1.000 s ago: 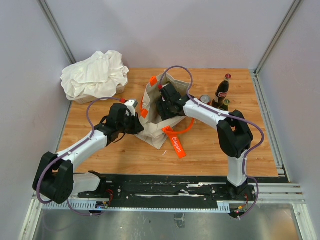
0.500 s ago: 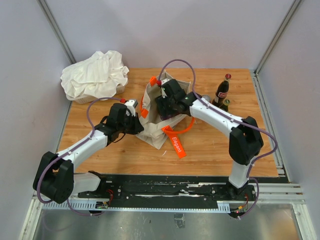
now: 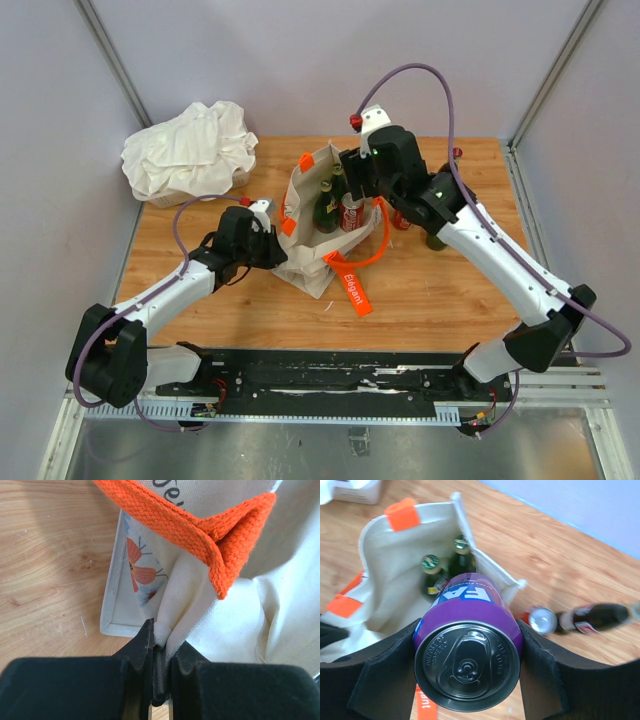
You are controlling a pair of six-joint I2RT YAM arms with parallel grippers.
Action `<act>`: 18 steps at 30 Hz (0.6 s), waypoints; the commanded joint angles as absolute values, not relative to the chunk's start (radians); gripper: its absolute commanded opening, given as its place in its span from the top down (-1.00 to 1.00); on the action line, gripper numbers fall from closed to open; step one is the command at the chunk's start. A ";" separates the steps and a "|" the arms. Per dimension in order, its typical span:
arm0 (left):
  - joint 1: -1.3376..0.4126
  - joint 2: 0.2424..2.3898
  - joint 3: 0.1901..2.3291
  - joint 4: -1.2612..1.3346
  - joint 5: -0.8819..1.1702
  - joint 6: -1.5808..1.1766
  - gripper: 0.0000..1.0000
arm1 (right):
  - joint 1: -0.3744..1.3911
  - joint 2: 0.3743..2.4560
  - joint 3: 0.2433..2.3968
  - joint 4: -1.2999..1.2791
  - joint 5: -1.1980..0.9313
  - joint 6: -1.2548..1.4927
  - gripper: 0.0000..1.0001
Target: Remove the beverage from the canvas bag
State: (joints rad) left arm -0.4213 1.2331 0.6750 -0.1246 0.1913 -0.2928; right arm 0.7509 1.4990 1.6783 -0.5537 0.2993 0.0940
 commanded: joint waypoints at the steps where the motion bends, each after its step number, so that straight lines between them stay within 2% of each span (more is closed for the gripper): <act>1: -0.426 1.248 0.651 -0.165 0.105 -0.266 0.99 | 0.763 1.385 1.719 -0.593 0.583 0.054 0.99; 7: -0.426 1.242 0.650 -0.168 0.103 -0.266 0.99 | 0.734 1.231 1.582 -0.649 0.800 0.091 0.99; 18: -0.426 1.223 0.647 -0.188 0.102 -0.266 0.99 | 0.705 1.064 1.209 -0.762 0.747 0.386 0.99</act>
State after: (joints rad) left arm -0.4217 1.2209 0.6746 -0.1345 0.1764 -0.2928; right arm 0.7128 1.0897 1.2938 -0.7456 0.7341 0.2417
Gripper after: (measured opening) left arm 0.121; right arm 0.662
